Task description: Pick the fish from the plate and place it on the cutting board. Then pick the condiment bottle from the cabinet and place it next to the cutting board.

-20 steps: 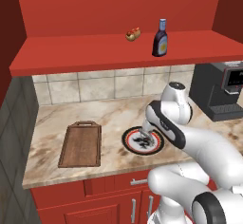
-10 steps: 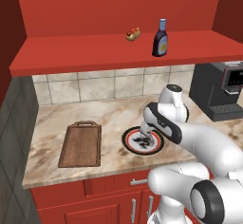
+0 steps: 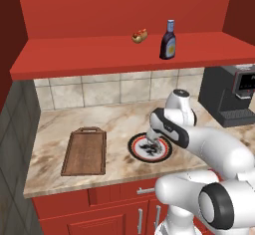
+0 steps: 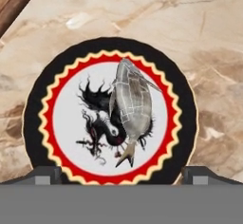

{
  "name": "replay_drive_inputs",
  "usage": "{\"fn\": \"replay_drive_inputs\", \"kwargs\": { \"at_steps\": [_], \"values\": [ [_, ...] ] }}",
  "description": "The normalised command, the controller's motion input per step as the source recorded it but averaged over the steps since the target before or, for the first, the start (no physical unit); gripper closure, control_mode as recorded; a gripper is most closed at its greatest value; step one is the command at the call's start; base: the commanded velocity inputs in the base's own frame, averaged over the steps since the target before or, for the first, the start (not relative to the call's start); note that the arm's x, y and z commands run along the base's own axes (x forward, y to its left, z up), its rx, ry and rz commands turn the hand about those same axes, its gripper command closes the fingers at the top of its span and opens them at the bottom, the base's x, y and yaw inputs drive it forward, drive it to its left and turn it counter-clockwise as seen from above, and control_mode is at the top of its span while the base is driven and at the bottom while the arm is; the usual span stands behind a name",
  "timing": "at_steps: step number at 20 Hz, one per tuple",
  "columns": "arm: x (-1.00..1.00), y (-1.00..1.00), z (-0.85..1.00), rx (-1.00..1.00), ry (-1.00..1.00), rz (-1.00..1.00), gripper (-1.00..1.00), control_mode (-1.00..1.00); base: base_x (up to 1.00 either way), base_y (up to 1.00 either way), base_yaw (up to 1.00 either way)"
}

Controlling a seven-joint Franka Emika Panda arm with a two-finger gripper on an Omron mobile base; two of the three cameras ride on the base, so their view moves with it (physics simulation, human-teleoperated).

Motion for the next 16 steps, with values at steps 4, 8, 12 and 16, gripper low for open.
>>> {"fn": "replay_drive_inputs", "kwargs": {
  "at_steps": [4, 8, 12, 16],
  "values": [
    [0.02, 0.05, -0.25, 0.00, 0.00, 0.00, -1.00, -1.00, 0.00, 0.00, 0.00],
    [0.09, 0.06, -0.24, 0.00, 0.00, 0.00, -1.00, -1.00, 0.00, 0.00, 0.00],
    [0.20, 0.04, -0.17, 0.00, 0.00, 0.00, -1.00, -1.00, 0.00, 0.00, 0.00],
    [0.28, 0.00, -0.15, 0.00, 0.00, 0.00, -1.00, -1.00, 0.00, 0.00, 0.00]
  ]
}}
